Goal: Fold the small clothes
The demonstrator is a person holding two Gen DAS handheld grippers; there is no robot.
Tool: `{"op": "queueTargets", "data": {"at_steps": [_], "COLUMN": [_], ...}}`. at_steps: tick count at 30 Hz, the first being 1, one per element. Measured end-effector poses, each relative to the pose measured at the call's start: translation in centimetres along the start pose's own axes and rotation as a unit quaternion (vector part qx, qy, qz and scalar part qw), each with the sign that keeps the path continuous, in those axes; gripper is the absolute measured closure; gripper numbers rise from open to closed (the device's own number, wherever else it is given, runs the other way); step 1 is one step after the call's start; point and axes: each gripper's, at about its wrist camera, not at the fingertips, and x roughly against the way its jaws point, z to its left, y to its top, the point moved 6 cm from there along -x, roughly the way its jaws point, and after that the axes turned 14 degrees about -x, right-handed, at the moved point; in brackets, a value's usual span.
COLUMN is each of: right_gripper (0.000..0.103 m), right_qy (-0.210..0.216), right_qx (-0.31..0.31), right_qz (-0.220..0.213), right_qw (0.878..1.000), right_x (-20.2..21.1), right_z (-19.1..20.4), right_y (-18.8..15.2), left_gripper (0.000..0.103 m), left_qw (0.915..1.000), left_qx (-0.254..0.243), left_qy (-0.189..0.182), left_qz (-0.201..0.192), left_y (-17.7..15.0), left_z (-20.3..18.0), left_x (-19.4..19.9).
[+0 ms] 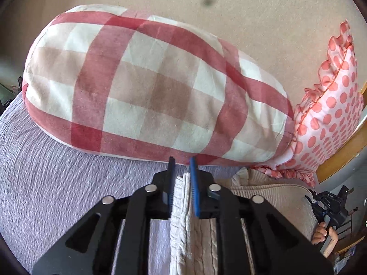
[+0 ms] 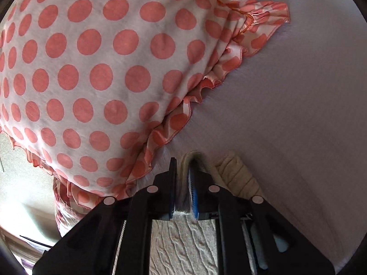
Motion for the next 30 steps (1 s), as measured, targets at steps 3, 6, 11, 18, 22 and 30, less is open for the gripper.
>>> {"op": "queueTargets", "data": {"at_steps": [3,6,11,18,22,30], "right_gripper": [0.053,0.006,0.006,0.006,0.006,0.006], "right_qy": [0.023,0.042,0.076,0.122,0.127,0.144], "right_qx": [-0.016,0.021,0.103,0.156,0.149,0.142], "right_qz": [-0.009,-0.093,-0.054,-0.058,-0.046,-0.089], "right_qw": [1.0,0.995,0.99,0.978,0.98,0.975], "right_x": [1.2,4.8,6.7,8.1,7.8,11.6], "right_z": [0.3,1.1,2.6,3.8,3.3,2.9], "right_y": [0.6,0.5,-3.8,-7.5,-7.2,-4.2], "left_gripper": [0.04,0.035,0.034,0.052,0.082,0.089], "left_qw": [0.9997,0.9971,0.987,0.9801,0.9735,0.9702], "left_qx": [-0.018,-0.013,0.015,0.054,0.105,0.062], "left_qy": [-0.019,-0.073,-0.135,-0.166,-0.174,-0.229], "left_qz": [-0.002,0.019,0.085,0.093,0.105,0.051], "left_y": [-1.7,-4.1,-7.6,-7.9,-7.9,-1.1], "left_z": [0.1,-0.6,-2.3,-3.4,-2.9,-14.3], "left_x": [2.9,3.7,0.6,-2.5,-3.3,1.8]}}
